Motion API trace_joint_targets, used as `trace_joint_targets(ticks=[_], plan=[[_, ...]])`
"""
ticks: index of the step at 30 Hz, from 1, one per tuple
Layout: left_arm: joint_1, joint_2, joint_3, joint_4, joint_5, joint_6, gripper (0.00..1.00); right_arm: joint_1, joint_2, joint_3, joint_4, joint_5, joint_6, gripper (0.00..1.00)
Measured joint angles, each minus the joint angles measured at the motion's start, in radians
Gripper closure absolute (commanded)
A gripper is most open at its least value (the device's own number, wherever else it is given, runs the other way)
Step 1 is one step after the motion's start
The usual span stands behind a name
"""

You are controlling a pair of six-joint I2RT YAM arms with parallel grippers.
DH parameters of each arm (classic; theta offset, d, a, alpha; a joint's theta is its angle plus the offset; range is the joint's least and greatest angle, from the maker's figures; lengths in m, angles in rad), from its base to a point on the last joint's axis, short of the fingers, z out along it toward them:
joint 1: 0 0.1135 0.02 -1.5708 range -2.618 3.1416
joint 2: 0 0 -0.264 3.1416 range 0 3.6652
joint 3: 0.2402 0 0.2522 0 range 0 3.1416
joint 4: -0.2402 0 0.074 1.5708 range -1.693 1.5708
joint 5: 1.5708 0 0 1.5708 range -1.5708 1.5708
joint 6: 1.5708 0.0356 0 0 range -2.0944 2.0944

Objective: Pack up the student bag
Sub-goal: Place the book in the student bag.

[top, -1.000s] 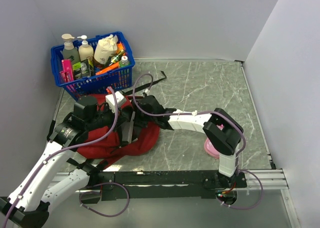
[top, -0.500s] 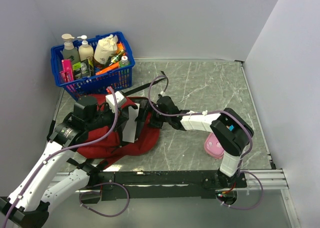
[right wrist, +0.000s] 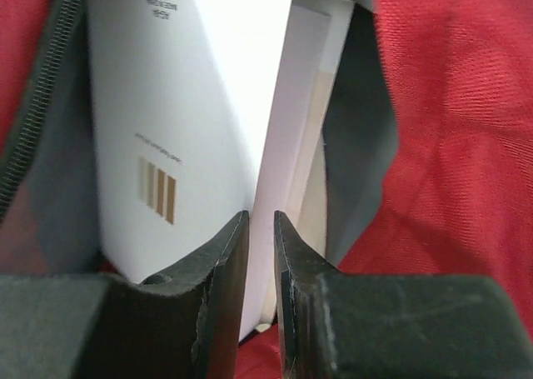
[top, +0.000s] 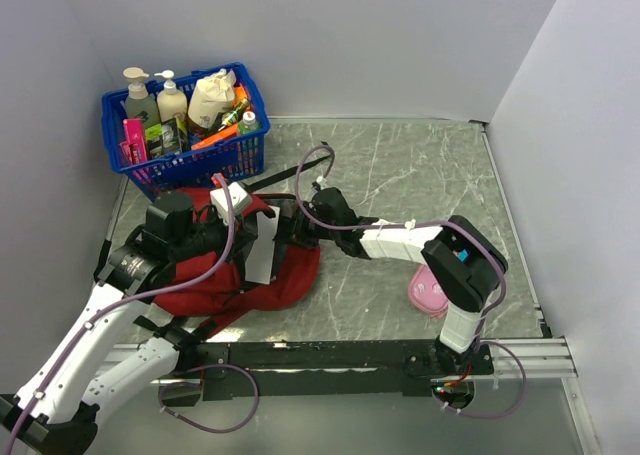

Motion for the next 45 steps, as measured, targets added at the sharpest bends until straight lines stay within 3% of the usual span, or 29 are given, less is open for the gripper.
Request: trace_joint_targets(ticks=[10, 13, 16, 18, 24, 33, 41, 45], plan=[[0.0, -0.005, -0.016, 0.006, 0.01, -0.003, 0.99, 0.046, 0.089, 0.159, 0.044, -0.071, 0.02, 0.79], [0.0, -0.005, -0.016, 0.007, 0.013, -0.003, 0.99, 0.063, 0.119, 0.215, 0.054, -0.103, 0.025, 0.69], [0.0, -0.005, -0.016, 0.007, 0.017, -0.003, 0.99, 0.064, 0.124, 0.225, 0.058, -0.134, 0.023, 0.46], [0.0, -0.005, -0.016, 0.007, 0.018, -0.003, 0.99, 0.055, 0.123, 0.218, 0.058, -0.156, 0.018, 0.0], [0.001, -0.005, -0.016, 0.01, 0.018, -0.003, 0.99, -0.032, 0.027, 0.08, -0.008, -0.182, -0.055, 0.0], [0.003, -0.011, -0.016, 0.008, 0.019, -0.003, 0.99, -0.16, -0.221, 0.09, -0.289, -0.139, -0.22, 0.0], [0.003, -0.016, -0.016, 0.008, 0.021, -0.003, 0.99, -0.671, -0.605, -0.122, -0.597, 0.008, -0.302, 0.0], [0.003, -0.018, -0.016, 0.005, 0.022, -0.003, 0.99, -0.815, -0.637, -0.126, -0.787, 0.111, -0.349, 0.0]])
